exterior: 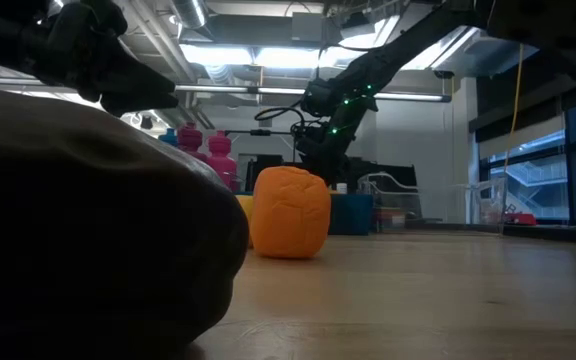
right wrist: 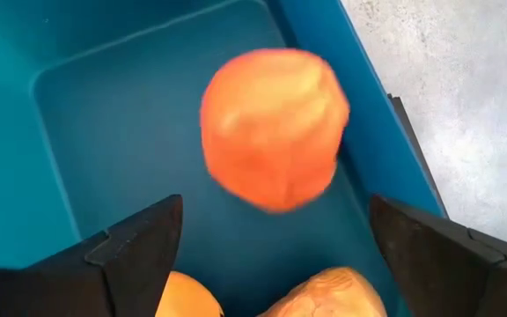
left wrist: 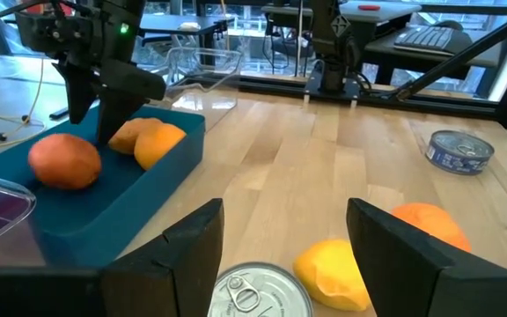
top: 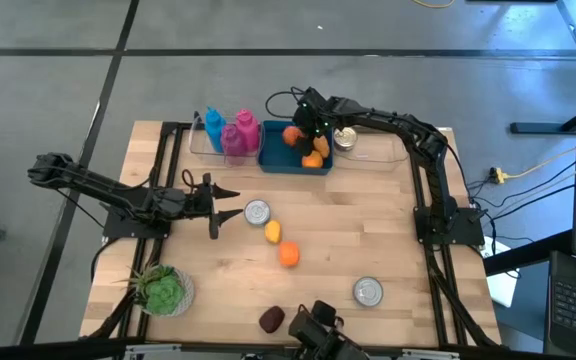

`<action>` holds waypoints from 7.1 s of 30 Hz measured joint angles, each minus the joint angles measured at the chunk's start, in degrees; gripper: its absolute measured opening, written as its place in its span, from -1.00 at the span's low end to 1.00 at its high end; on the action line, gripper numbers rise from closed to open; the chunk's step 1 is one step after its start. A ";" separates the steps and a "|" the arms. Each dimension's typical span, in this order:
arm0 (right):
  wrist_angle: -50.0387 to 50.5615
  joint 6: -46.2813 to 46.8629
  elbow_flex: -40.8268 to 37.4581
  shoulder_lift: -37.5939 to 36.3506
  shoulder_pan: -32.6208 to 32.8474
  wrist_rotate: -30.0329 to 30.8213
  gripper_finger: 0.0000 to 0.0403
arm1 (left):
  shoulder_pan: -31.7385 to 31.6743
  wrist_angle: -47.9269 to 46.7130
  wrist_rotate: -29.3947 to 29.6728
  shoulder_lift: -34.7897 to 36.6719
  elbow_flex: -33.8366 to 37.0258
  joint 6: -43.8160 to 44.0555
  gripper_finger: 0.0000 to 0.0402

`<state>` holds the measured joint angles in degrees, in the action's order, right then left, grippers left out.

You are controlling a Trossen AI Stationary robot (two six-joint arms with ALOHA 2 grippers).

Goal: Pick & Place Food Item
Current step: Put the pomegranate into the blue bin

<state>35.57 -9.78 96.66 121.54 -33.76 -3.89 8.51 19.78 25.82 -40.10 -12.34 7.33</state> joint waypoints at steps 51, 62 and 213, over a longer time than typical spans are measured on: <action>-59.82 12.36 -25.34 -26.28 25.74 -1.30 0.80 | 0.00 -3.32 -0.04 0.15 0.00 -4.57 0.13; -70.01 17.06 -55.82 -49.97 26.49 3.78 0.80 | 0.00 -3.75 -0.04 0.15 -1.71 -6.79 0.13; -58.23 37.46 -82.51 -64.37 56.54 15.05 0.80 | 25.81 -52.00 -18.25 -67.76 -71.17 57.57 0.81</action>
<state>-22.65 27.68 14.15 57.17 22.79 11.16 34.33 -32.22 7.57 -107.85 -83.51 64.90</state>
